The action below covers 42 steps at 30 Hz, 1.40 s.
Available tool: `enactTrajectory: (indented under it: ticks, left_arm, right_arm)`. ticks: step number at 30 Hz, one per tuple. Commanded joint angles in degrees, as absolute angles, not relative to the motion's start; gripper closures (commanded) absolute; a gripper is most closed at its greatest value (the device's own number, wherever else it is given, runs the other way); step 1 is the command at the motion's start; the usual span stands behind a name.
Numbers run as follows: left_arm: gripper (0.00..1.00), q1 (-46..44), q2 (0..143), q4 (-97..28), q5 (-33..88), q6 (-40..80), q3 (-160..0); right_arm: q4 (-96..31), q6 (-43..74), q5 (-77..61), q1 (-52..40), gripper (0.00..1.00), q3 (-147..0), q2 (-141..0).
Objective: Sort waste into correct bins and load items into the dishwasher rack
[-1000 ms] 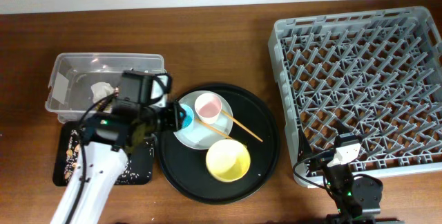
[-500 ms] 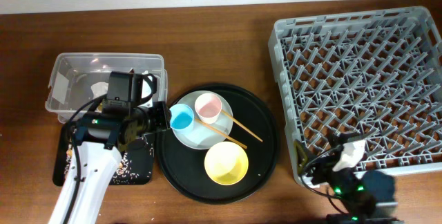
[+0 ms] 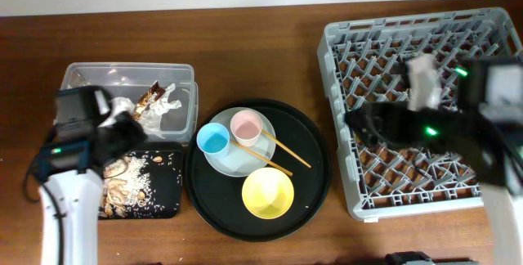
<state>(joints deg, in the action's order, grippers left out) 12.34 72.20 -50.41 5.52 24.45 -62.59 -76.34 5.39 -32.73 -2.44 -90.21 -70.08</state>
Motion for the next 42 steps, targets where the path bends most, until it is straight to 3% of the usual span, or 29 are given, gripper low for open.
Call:
enactTrajectory:
  ticks: [1, 3, 5, 6, 7, 9, 19, 29, 35, 36, 38, 42]
  left_arm:
    - [0.29, 19.25, 71.22, -51.55, 5.08, 26.76, -63.53]
    - [0.01, 21.19, 71.22, -52.34, 5.06, 26.76, -63.53]
    - [0.01, 21.91, 71.22, -52.58, 5.08, 26.76, -63.53]
    - [0.01, 21.91, 71.22, -52.58, 5.08, 26.76, -63.53]
    - [0.01, 21.91, 71.22, -52.58, 5.08, 26.76, -63.53]
    - [0.01, 21.91, 71.22, -52.58, 5.06, 26.76, -63.53]
    - [0.01, 21.91, 71.22, -52.58, 5.06, 26.76, -63.53]
    - [0.01, 21.91, 71.22, -52.58, 5.06, 26.76, -63.53]
    - [0.01, 21.93, 71.22, -52.58, 5.06, 26.76, -63.53]
    - [0.01, 21.91, 71.22, -52.58, 5.06, 26.74, -63.53]
    - [0.01, 21.91, 71.22, -52.58, 5.06, 26.76, -63.53]
    - [0.01, 21.91, 71.22, -52.58, 5.06, 26.76, -63.53]
  right_arm:
    - [-77.89, 0.08, -23.14, -10.96, 0.22, -88.31, -76.82]
    - [-77.38, -3.31, -18.13, -17.04, 0.23, -87.09, -80.86]
    - [-77.43, -7.55, -13.54, -23.03, 0.27, -86.94, -85.12]
    - [-77.41, -8.43, -9.74, -26.39, 0.34, -86.94, -87.77]
    - [-77.32, -8.58, -4.84, -29.54, 0.47, -86.94, -90.56]
    - [-76.64, -8.56, -1.58, -32.10, 0.57, -86.89, -93.91]
    - [-70.81, -8.56, -2.11, -33.30, 0.56, -86.41, -108.99]
    - [-60.45, -7.05, -1.63, -33.30, 0.53, -80.95, -111.98]
    - [-54.26, -7.05, -1.61, -33.26, 0.62, -74.13, -111.98]
    - [-53.91, -7.05, -1.63, -33.26, 0.66, -73.54, -111.98]
    - [-54.68, -7.05, -1.61, -33.26, 0.84, -73.63, -111.87]
    - [-56.42, -7.05, -0.95, -33.26, 0.92, -75.07, -111.48]
